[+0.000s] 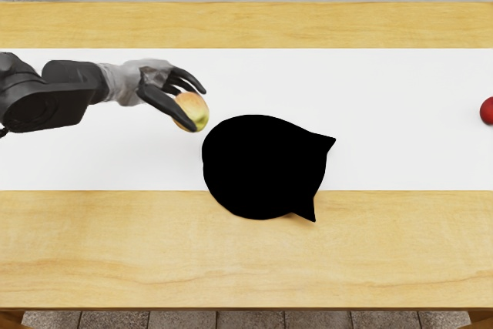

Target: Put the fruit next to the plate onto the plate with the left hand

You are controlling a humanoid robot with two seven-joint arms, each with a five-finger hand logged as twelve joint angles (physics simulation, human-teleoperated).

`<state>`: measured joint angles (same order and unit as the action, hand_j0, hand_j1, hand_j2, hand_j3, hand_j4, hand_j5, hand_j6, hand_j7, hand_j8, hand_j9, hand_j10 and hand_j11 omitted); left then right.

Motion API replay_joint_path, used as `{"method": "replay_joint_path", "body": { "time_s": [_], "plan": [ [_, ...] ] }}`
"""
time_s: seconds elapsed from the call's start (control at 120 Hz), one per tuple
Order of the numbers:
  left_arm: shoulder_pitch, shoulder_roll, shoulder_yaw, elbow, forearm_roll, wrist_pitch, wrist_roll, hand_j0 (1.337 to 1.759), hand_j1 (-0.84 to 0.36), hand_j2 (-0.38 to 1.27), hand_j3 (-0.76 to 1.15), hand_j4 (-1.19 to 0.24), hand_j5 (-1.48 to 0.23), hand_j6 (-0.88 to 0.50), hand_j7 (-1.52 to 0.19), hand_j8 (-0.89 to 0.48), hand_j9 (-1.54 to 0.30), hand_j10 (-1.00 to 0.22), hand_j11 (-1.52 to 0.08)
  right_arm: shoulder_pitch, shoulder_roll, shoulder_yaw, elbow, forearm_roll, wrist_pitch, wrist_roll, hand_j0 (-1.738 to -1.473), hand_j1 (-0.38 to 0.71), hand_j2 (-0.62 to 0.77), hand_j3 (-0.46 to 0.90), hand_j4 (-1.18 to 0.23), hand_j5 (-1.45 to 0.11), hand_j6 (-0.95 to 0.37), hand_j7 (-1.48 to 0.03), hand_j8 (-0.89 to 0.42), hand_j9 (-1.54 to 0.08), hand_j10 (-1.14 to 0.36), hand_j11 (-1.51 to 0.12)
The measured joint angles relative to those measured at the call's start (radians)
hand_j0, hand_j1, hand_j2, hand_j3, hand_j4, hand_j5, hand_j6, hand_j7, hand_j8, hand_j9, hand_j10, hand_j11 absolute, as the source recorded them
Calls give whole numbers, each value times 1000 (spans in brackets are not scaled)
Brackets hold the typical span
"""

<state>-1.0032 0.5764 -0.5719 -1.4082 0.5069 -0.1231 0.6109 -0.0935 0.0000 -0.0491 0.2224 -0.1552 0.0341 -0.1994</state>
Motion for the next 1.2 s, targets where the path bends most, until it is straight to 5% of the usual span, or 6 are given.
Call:
{"method": "replay_joint_path", "body": {
  "time_s": [0.383, 0.892, 1.2],
  "plan": [
    [2, -153, -4, 0, -24, -15, 0, 1657, -265, 467, 0, -623, -854, -394, -841, -337, -838, -493, -839, 0, 0, 0, 0, 0, 0, 0, -1658, -322, -5, 0, -22, -29, -22, -29, -22, -29, -22, -29],
    [41, -153, 26, 40, -11, -14, 0, 1656, -237, 454, 0, -647, -905, -398, -884, -350, -888, -513, -889, 0, 0, 0, 0, 0, 0, 0, -1658, -322, -5, 0, -22, -29, -22, -29, -22, -29, -22, -29],
    [39, -155, 35, 56, -6, -14, 0, 1658, 43, 141, 0, -290, -395, -232, -390, -219, -390, -252, -389, 0, 0, 0, 0, 0, 0, 0, -1658, -322, -5, 0, -22, -29, -22, -29, -22, -29, -22, -29]
  ]
}}
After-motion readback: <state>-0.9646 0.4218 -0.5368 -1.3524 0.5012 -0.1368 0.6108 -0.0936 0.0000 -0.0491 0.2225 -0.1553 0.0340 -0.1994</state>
